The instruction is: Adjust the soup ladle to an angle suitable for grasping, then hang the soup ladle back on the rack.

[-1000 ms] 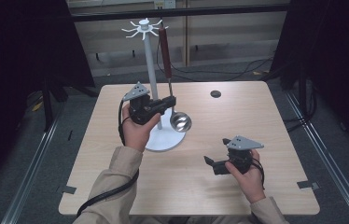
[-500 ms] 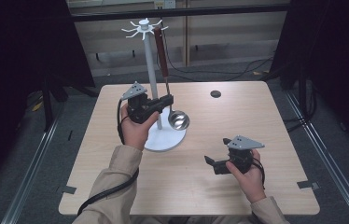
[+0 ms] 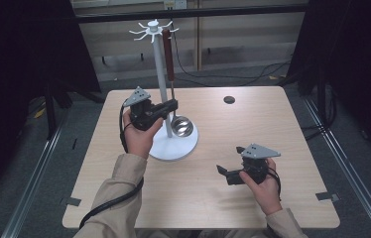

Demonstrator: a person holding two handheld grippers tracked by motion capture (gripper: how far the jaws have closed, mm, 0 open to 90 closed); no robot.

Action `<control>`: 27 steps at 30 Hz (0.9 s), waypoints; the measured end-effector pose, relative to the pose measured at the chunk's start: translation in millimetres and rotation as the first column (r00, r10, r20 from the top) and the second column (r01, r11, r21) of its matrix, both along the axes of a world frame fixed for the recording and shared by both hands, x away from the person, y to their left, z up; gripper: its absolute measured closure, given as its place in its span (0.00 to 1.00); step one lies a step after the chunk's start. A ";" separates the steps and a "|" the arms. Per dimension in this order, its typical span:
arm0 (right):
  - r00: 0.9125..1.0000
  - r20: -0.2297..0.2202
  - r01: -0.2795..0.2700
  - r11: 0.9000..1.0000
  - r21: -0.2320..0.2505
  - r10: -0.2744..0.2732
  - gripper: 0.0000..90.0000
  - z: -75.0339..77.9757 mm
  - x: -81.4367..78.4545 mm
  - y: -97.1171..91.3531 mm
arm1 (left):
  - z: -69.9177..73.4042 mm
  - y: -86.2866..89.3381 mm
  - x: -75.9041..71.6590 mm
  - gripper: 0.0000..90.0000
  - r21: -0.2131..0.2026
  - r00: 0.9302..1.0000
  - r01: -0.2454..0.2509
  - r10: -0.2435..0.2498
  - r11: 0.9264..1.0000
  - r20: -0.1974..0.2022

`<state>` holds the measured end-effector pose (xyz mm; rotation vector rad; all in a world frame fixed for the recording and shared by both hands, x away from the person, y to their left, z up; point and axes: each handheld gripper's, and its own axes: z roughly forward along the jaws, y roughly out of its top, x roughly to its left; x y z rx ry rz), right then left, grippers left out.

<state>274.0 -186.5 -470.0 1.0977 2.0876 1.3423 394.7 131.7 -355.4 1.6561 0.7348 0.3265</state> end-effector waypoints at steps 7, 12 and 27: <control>1.000 0.002 -0.013 1.000 -0.001 0.013 0.02 -0.1 1.7 2.6 | -2.7 6.7 3.4 0.92 0.004 1.000 -0.002 0.002 1.000 0.018; 1.000 0.001 -0.008 1.000 0.001 0.008 0.02 1.0 2.1 1.6 | -3.4 8.5 5.5 0.92 0.003 1.000 0.000 0.000 1.000 0.025; 1.000 0.008 -0.024 1.000 0.009 0.024 0.02 4.0 6.2 6.5 | -3.0 11.2 6.9 0.89 -0.017 1.000 -0.001 0.002 1.000 0.023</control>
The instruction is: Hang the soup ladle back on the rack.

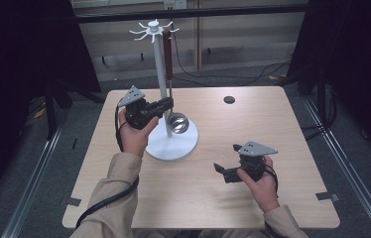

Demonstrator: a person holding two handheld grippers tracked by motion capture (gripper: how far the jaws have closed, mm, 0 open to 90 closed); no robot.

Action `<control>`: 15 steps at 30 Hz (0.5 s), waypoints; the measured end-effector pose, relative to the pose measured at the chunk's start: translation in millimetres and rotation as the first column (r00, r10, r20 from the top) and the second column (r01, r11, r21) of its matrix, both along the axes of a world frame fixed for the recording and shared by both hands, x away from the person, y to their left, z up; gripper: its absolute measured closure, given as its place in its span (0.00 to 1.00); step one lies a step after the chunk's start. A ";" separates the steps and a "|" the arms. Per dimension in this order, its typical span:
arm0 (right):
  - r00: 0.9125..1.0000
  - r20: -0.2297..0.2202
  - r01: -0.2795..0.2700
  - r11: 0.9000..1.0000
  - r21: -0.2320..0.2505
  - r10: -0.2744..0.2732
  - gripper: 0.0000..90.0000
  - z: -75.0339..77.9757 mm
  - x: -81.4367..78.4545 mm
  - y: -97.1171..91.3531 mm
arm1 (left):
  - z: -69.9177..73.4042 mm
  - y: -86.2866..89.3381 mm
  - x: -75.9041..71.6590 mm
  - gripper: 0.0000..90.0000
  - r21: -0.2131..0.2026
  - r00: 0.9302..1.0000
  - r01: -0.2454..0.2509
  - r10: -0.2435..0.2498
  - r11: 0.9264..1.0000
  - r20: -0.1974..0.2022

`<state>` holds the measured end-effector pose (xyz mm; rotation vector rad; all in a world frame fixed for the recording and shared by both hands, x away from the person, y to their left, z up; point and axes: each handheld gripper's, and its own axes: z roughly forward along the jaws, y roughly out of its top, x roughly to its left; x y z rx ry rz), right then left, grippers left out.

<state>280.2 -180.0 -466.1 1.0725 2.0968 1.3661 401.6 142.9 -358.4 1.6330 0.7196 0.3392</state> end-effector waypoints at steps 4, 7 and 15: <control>1.000 0.001 -0.009 1.000 0.000 0.009 0.02 0.3 1.3 1.9 | 0.7 0.5 -1.8 0.88 0.006 1.000 0.001 -0.001 1.000 0.000; 1.000 0.002 -0.014 1.000 0.004 0.014 0.02 0.9 1.9 2.5 | 0.4 1.5 -3.5 0.83 0.018 1.000 -0.003 0.003 1.000 0.004; 1.000 0.002 -0.004 1.000 0.006 0.004 0.02 1.7 2.0 1.1 | -5.0 3.0 -12.8 0.56 0.034 1.000 -0.012 0.012 0.999 -0.013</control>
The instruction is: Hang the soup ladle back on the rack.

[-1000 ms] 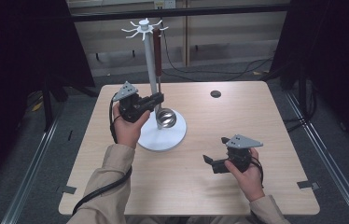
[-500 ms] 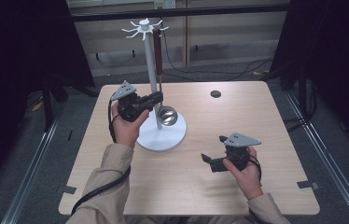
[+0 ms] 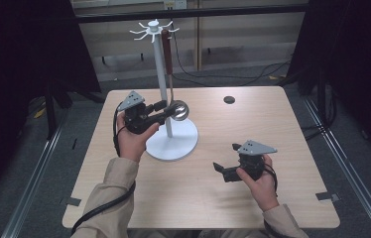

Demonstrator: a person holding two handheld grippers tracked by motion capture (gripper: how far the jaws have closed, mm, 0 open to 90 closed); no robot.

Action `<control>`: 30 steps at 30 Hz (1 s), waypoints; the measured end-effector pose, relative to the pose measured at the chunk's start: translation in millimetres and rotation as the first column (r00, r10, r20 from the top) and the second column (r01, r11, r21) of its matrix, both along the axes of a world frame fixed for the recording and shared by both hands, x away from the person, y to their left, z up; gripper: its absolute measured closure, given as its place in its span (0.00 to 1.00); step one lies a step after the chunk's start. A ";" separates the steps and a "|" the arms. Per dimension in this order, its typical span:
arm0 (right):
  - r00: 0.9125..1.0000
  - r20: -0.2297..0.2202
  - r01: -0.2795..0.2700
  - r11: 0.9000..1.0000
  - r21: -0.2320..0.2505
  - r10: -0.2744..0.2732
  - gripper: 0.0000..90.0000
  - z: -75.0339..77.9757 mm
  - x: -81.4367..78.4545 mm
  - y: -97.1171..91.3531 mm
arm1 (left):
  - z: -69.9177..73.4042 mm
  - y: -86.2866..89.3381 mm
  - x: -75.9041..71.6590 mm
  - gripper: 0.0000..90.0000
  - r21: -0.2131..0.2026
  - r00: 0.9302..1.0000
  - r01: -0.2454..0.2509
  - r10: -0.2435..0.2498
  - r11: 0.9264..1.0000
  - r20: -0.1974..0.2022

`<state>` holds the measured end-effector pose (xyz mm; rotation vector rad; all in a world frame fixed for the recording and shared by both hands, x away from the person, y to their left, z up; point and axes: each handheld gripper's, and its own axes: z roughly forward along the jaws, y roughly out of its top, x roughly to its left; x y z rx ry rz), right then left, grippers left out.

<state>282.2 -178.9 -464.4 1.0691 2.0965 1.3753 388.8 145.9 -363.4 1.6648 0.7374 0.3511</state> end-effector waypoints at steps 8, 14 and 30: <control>1.000 -0.008 -0.002 1.000 -0.012 0.002 0.02 -1.6 -2.0 -0.9 | -8.6 8.2 -12.8 0.34 0.036 1.000 -0.029 0.029 0.999 -0.003; 1.000 0.000 0.002 1.000 -0.008 -0.002 0.02 0.8 -2.7 -0.3 | -18.5 14.1 -21.4 0.26 0.073 0.999 -0.035 0.036 0.997 -0.006; 1.000 -0.003 0.007 1.000 -0.012 -0.007 0.02 -0.1 -1.9 -3.2 | -50.3 28.1 -39.2 0.21 0.105 0.999 -0.023 0.027 0.994 -0.029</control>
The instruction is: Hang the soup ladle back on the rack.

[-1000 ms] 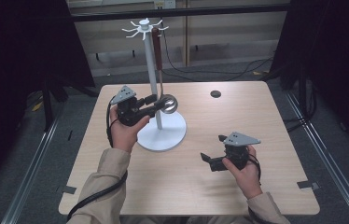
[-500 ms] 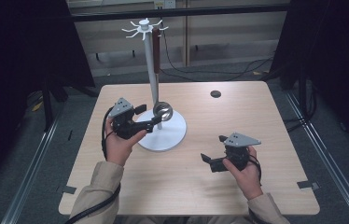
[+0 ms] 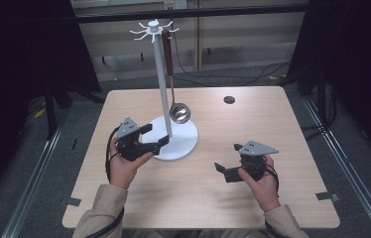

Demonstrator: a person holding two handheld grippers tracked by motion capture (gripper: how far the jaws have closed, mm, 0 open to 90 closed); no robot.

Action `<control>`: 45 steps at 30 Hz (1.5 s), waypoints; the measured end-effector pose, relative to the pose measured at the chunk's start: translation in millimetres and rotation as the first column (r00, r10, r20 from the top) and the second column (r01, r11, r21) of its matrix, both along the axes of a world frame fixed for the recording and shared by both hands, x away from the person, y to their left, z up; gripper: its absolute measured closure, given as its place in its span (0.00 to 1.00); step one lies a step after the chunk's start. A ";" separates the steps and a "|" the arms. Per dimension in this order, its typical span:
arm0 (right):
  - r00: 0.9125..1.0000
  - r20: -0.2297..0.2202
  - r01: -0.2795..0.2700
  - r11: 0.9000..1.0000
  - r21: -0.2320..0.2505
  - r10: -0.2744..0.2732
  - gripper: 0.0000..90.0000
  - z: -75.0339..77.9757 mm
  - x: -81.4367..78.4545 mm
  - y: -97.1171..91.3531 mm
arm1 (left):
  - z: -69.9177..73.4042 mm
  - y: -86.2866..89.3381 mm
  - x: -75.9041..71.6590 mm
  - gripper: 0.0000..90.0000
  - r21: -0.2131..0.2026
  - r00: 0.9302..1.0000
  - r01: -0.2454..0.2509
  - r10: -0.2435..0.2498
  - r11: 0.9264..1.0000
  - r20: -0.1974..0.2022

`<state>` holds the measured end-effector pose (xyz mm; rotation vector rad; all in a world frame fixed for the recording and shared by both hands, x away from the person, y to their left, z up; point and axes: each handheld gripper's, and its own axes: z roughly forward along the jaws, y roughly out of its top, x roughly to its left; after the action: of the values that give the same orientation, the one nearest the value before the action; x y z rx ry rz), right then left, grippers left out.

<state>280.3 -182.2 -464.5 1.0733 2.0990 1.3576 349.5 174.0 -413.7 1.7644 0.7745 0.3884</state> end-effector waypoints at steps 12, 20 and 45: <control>1.000 -0.001 -0.005 1.000 -0.007 0.005 0.02 -0.8 0.0 -0.1 | -17.6 13.4 -9.2 0.18 0.017 1.000 -0.007 0.007 1.000 -0.020; 1.000 -0.010 -0.002 1.000 -0.007 0.002 0.02 -1.6 -0.3 -0.6 | -30.4 19.9 -14.2 0.16 0.031 0.999 -0.014 0.015 0.999 -0.035; 1.000 -0.018 0.005 0.999 -0.035 -0.006 0.02 -6.2 -1.4 -8.9 | -56.5 27.4 -20.9 0.09 0.078 0.996 0.013 -0.006 0.997 -0.089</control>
<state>278.9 -191.1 -470.7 1.0803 2.1233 1.3089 328.7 201.5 -470.3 1.8683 0.8232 0.3392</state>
